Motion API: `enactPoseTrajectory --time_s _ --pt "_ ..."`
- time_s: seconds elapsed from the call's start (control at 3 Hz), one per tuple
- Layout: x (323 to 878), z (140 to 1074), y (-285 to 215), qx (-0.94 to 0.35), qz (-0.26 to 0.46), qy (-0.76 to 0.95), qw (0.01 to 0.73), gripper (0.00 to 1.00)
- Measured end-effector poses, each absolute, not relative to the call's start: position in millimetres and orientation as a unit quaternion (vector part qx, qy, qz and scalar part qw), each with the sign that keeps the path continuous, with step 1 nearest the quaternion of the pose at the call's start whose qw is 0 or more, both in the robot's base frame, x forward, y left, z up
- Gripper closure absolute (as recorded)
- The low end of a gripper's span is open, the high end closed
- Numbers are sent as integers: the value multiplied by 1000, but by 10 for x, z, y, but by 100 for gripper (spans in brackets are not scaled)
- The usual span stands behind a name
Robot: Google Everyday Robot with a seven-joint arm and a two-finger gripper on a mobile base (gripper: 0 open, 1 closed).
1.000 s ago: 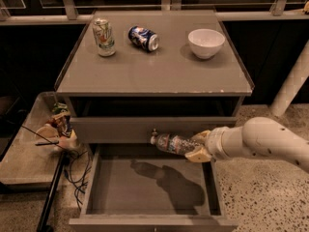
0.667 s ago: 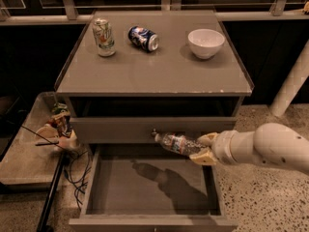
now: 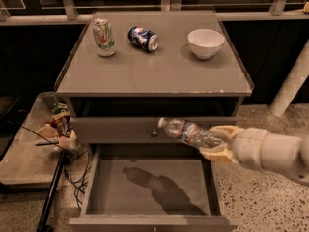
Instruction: Pick water bottle from middle drawer and place on counter
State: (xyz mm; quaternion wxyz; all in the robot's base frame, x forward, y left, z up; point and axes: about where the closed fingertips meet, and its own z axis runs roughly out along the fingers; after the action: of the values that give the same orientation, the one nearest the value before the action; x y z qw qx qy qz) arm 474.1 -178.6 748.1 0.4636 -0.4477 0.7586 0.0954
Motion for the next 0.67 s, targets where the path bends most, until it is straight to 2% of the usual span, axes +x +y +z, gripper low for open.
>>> enactPoseTrajectory --time_s 0.33,0.67 --pt "4670 8182 -1971 -451 61 733 505 100" --pt "4903 8959 -2071 -464 17 709 530 100"
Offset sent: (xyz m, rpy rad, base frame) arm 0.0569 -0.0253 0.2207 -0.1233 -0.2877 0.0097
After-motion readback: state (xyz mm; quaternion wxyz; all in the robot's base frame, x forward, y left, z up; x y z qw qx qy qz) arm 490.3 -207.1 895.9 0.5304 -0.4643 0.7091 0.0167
